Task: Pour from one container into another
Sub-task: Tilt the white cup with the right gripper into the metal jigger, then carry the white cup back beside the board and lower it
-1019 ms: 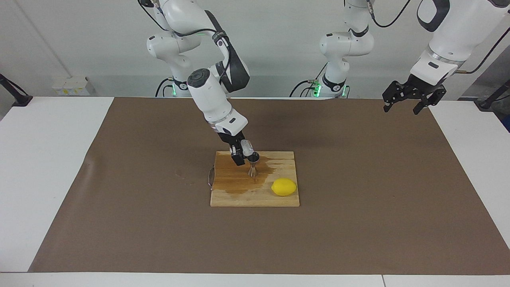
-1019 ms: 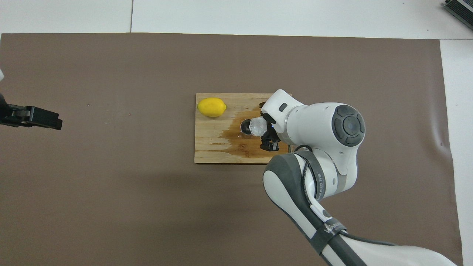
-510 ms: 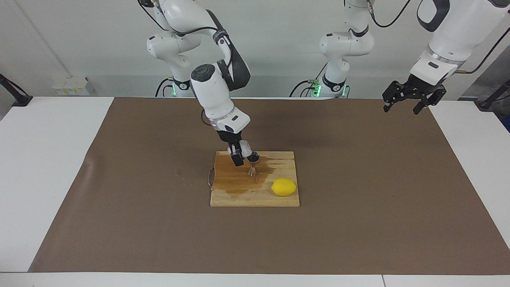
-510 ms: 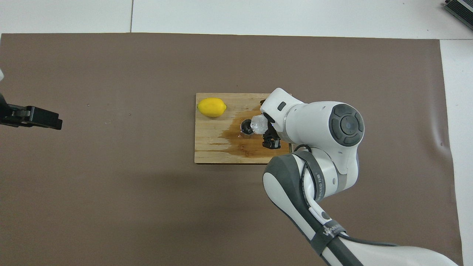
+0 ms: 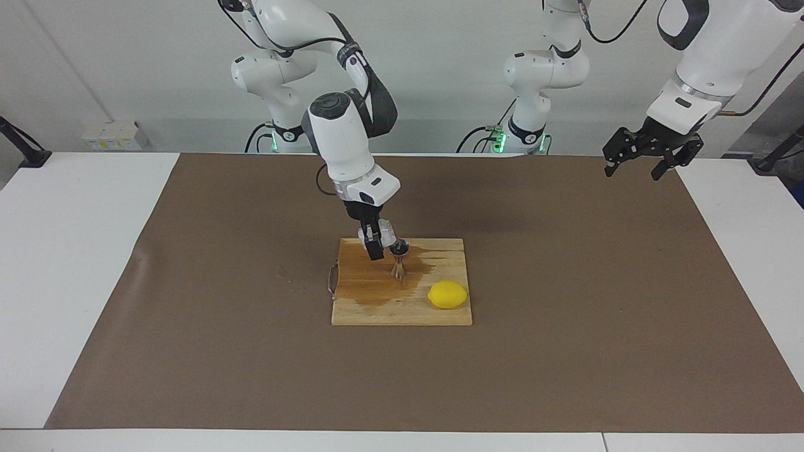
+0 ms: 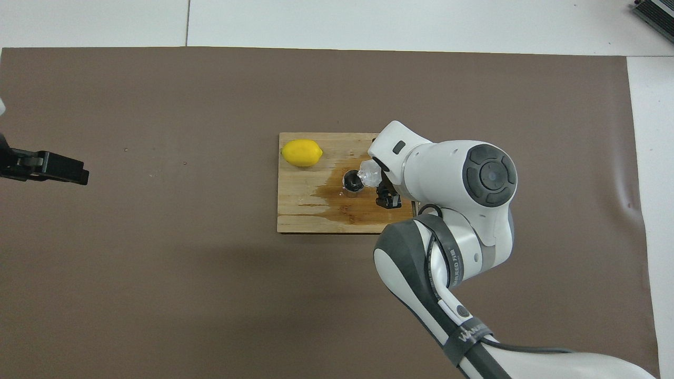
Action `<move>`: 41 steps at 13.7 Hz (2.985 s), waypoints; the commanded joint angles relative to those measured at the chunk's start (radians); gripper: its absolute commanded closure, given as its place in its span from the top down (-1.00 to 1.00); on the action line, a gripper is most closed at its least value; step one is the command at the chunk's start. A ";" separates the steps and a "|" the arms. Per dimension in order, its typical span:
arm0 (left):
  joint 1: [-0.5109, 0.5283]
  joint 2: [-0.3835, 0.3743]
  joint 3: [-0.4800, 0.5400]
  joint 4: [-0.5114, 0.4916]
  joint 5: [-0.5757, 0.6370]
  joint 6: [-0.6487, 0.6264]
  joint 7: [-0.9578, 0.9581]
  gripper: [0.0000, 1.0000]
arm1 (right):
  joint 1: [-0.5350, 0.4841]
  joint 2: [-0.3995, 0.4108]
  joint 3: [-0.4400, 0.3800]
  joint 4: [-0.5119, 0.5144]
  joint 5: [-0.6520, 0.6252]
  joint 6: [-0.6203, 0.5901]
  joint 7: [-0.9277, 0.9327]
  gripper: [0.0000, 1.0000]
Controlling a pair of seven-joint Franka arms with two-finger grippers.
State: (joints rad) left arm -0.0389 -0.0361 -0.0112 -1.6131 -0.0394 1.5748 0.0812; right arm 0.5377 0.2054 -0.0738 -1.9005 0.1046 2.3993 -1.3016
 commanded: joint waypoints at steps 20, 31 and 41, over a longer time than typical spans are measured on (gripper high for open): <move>0.005 -0.002 -0.003 0.013 0.015 -0.021 0.012 1.00 | -0.074 -0.014 0.008 -0.035 0.383 -0.008 -0.295 -1.00; 0.007 -0.002 -0.003 0.013 0.015 -0.021 0.012 1.00 | -0.462 -0.009 0.006 -0.126 0.928 -0.296 -0.919 -1.00; 0.007 -0.001 -0.003 0.013 0.015 -0.021 0.012 1.00 | -0.633 0.196 0.005 -0.160 1.107 -0.414 -1.331 -1.00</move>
State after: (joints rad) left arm -0.0381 -0.0362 -0.0107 -1.6131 -0.0393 1.5748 0.0812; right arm -0.0674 0.4115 -0.0805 -2.0458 1.1919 1.9985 -2.5862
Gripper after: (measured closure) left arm 0.000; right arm 0.789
